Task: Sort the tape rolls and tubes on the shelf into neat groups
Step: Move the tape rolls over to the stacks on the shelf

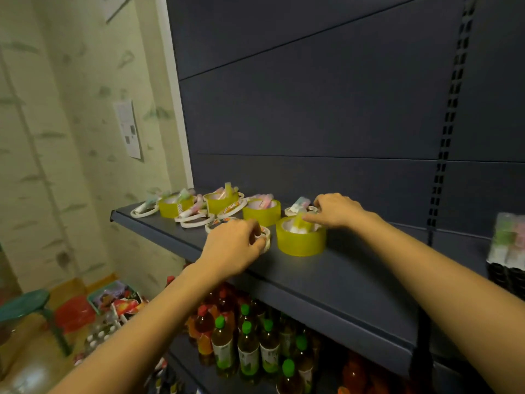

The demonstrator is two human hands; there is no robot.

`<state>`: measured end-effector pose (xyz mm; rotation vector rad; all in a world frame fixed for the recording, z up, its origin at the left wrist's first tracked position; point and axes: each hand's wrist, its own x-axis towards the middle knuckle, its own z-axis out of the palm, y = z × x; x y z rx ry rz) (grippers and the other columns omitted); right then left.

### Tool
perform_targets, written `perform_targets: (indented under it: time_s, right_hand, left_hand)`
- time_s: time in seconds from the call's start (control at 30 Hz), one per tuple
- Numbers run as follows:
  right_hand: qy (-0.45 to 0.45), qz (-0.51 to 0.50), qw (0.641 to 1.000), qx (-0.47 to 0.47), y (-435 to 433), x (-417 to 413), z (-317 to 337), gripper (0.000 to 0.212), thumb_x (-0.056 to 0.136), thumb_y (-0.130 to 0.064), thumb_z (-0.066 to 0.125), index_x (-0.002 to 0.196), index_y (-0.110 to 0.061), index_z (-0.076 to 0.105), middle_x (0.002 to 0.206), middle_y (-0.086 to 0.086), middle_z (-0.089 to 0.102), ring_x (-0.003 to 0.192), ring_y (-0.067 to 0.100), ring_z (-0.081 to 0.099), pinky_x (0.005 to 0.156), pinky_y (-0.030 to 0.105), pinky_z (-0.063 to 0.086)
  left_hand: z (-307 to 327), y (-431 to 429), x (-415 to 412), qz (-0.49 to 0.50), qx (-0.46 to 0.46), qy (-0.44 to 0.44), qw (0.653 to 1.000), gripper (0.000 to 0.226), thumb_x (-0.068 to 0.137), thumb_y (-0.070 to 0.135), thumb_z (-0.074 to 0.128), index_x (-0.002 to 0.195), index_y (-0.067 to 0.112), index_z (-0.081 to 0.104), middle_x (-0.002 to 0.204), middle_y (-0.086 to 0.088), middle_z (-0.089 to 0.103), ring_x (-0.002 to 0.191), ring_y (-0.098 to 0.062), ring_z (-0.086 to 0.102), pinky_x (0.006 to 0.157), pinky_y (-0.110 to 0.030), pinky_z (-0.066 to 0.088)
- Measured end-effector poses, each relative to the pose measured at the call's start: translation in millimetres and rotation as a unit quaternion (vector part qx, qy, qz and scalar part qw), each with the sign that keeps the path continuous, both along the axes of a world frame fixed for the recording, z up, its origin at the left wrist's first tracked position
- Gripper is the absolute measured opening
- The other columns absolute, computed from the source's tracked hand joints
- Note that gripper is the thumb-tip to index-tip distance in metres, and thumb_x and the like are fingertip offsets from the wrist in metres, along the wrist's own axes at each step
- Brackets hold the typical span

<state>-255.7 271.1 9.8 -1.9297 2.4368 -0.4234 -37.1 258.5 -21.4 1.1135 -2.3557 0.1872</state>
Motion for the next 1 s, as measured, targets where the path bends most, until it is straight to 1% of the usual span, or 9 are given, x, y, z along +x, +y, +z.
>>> perform_targets:
  time_s: [0.1,0.23,0.33,0.4,0.47,0.63,0.7,0.8,1.0]
  right_hand:
    - [0.018,-0.012,0.999,0.044,-24.5,-1.6,-0.1,0.042,0.078,-0.058,0.061,0.09,-0.018,0.055,0.096,0.003,0.057,0.089,0.023,0.054,0.071,0.031,0.04]
    - [-0.011,-0.015,0.999,0.036,-36.6,-5.6,-4.1,0.044,0.071,-0.057,0.071,0.086,-0.019,0.058,0.092,0.001,0.057,0.09,0.022,0.056,0.072,0.032,0.044]
    - [-0.132,0.011,0.991,0.016,-36.3,-11.4,2.9,0.039,0.072,-0.04,0.078,0.094,-0.01,0.067,0.093,0.005,0.064,0.087,0.019,0.058,0.079,0.034,0.051]
    - [-0.22,0.031,0.975,-0.017,-31.0,-15.4,11.0,0.027,0.074,-0.025,0.079,0.092,-0.01,0.068,0.081,0.003,0.063,0.077,0.016,0.057,0.075,0.031,0.052]
    - [-0.254,0.038,0.965,-0.061,-23.5,-20.7,19.8,0.017,0.075,-0.019,0.078,0.084,-0.013,0.066,0.071,-0.002,0.06,0.069,0.011,0.055,0.068,0.026,0.049]
    - [-0.267,-0.018,0.948,-0.173,0.7,-30.8,33.8,0.013,0.077,-0.022,0.076,0.079,-0.022,0.064,0.07,-0.008,0.058,0.066,0.003,0.053,0.058,0.016,0.044]
    - [-0.269,-0.048,0.938,-0.211,14.4,-35.0,33.7,0.012,0.076,-0.024,0.076,0.078,-0.024,0.065,0.071,-0.009,0.059,0.064,0.0,0.054,0.057,0.014,0.045]
    - [-0.274,-0.089,0.922,-0.258,38.6,-37.2,28.2,0.011,0.077,-0.022,0.076,0.078,-0.025,0.065,0.071,-0.01,0.06,0.063,-0.001,0.057,0.056,0.012,0.046]
    - [-0.262,-0.172,0.882,-0.351,91.6,-30.7,10.6,0.012,0.077,-0.016,0.077,0.079,-0.019,0.065,0.073,-0.003,0.059,0.075,0.012,0.06,0.073,0.024,0.054]
  left_hand:
    - [5.9,-31.1,-0.8,-0.026,0.018,0.041,0.999,0.024,0.091,0.037,0.05,0.099,0.018,0.062,0.094,0.002,0.066,0.088,-0.018,0.061,0.069,-0.03,0.044]
    - [6.5,-61.6,-15.2,-0.041,0.034,0.032,0.998,0.021,0.09,0.036,0.051,0.097,0.019,0.062,0.096,0.003,0.067,0.086,-0.016,0.059,0.069,-0.031,0.045]
    - [7.5,-82.2,-34.2,-0.082,0.029,0.024,0.996,0.02,0.09,0.033,0.051,0.096,0.017,0.062,0.104,-0.001,0.066,0.094,-0.017,0.058,0.069,-0.027,0.04]
    - [7.5,-94.0,-49.0,-0.116,0.031,0.019,0.993,0.021,0.089,0.032,0.052,0.095,0.015,0.062,0.11,-0.006,0.063,0.106,-0.022,0.056,0.079,-0.033,0.044]
    - [6.9,-101.5,-64.3,-0.133,0.041,0.007,0.99,0.023,0.089,0.035,0.052,0.095,0.016,0.063,0.101,-0.005,0.062,0.107,-0.024,0.056,0.079,-0.032,0.043]
    - [8.8,-113.4,-98.7,-0.17,0.071,-0.049,0.982,0.037,0.085,0.054,0.053,0.074,0.019,0.057,0.07,0.006,0.05,0.083,-0.023,0.057,0.066,-0.028,0.034]
    - [7.8,-116.6,-109.5,-0.17,0.074,-0.066,0.981,0.044,0.081,0.059,0.054,0.063,0.019,0.052,0.075,-0.001,0.051,0.082,-0.025,0.054,0.065,-0.028,0.031]
    - [4.1,-119.7,-119.1,-0.182,0.094,-0.053,0.977,0.043,0.08,0.051,0.057,0.063,0.014,0.044,0.096,-0.013,0.061,0.088,-0.031,0.053,0.068,-0.03,0.035]
    - [20.2,-113.9,-118.6,-0.229,0.118,0.044,0.965,0.032,0.073,0.048,0.065,0.062,0.018,0.058,0.078,-0.004,0.06,0.08,-0.03,0.055,0.068,-0.03,0.039]
